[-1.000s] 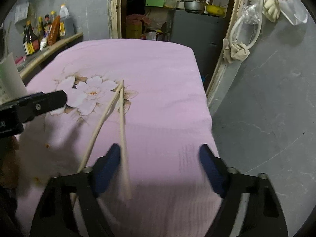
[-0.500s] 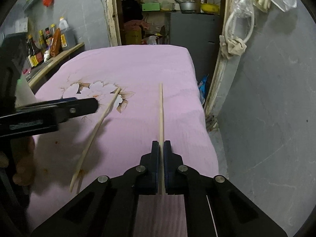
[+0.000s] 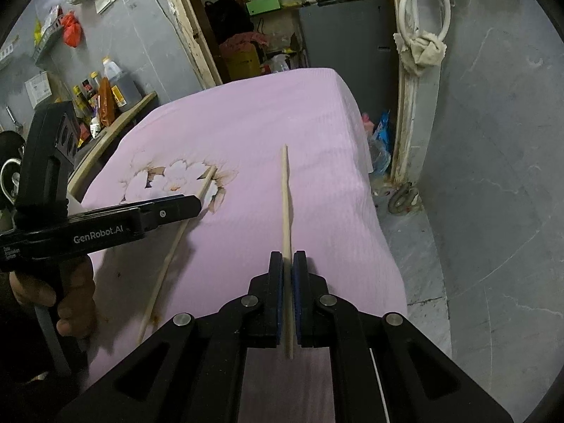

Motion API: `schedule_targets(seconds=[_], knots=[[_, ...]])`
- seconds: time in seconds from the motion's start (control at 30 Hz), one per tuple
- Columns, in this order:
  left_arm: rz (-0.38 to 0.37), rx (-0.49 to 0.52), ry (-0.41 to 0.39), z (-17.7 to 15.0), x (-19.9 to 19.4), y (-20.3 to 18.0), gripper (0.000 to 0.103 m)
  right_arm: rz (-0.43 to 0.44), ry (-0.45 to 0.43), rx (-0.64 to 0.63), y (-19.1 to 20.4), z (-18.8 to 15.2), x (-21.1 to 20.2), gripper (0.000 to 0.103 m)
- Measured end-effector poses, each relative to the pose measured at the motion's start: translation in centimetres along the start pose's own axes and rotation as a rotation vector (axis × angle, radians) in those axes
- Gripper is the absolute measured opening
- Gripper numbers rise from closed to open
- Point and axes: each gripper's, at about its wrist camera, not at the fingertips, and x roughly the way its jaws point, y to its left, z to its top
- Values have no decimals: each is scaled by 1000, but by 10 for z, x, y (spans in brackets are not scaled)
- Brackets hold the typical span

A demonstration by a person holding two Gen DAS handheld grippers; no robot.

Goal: Organize utensils
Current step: 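Close the left tool on the last wooden chopstick while the right tool lifts its chopstick, then lift and carry both chopsticks in both tools over the white caddy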

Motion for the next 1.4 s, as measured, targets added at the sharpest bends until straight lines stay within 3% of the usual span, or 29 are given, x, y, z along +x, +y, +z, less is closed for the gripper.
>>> schedule_targets(seconds=[0.47, 0.73, 0.83, 0.97, 1.03, 1.17, 1.4], knots=[[-24, 50, 99, 18, 13, -3, 17, 25, 154, -47, 11, 57, 58, 6], [18, 111, 139, 22, 17, -11, 11, -1, 273, 28, 8, 72, 68, 6], [25, 63, 157, 24, 17, -9, 7, -3, 272, 61, 13, 72, 65, 4], [7, -20, 123, 19, 0, -3, 5, 46, 123, 143, 20, 69, 25, 4], [-11, -40, 59, 16, -23, -2, 5, 96, -8, 185, 29, 64, -8, 4], [-38, -62, -98, 13, -82, 0, 5, 123, -176, 215, 49, 55, -52, 4], [9, -21, -364, 11, -188, 6, 5, 157, -422, 160, 121, 45, -109, 4]])
